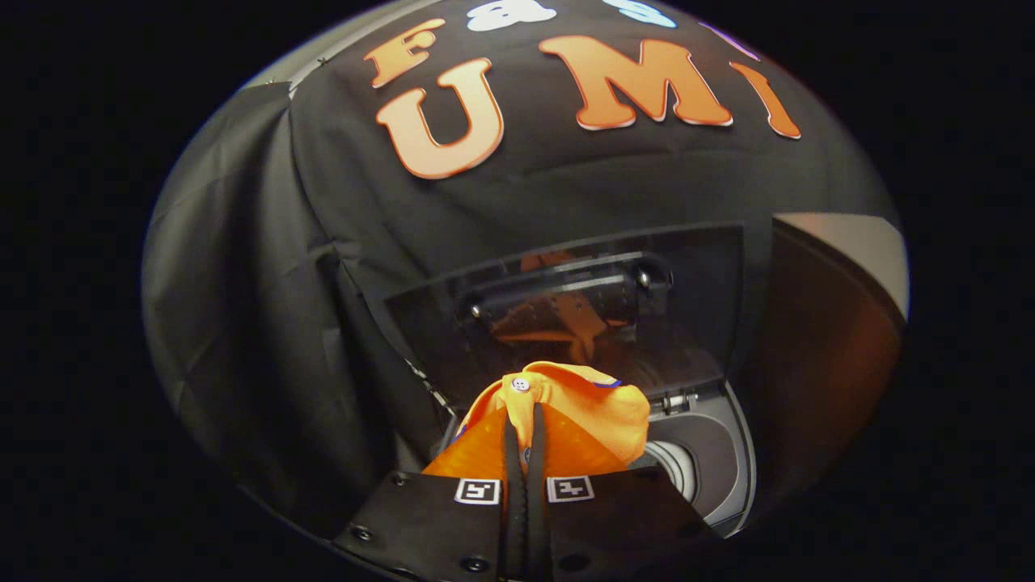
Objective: Put the clothes into the washing machine and then close the washing machine lid.
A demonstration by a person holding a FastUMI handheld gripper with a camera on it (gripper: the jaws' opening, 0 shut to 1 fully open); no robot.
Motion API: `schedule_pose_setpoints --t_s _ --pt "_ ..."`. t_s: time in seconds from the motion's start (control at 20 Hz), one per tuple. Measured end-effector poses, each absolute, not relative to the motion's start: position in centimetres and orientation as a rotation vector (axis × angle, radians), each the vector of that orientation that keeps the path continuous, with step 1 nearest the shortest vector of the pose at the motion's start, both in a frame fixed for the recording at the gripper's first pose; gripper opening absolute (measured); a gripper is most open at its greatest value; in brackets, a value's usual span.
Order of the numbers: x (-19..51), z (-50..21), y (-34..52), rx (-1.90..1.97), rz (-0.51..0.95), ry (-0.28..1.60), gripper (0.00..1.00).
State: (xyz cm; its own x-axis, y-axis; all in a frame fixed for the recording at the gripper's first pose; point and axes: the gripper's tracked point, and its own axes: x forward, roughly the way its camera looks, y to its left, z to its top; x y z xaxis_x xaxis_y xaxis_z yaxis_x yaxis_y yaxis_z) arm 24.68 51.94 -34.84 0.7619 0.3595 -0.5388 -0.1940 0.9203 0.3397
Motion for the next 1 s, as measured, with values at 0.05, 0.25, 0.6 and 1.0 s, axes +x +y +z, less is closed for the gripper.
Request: schedule_pose_setpoints --t_s 0.05,0.25,0.6,1.0 --pt "25.0 -36.6 51.8 0.272 0.29 0.669 0.07" --pt "26.0 -42.4 51.9 0.274 0.248 0.771 0.08" --pt "25.0 -49.5 52.6 0.244 0.231 0.913 0.08" --pt "23.2 -55.0 50.9 0.271 0.158 1.067 0.08"
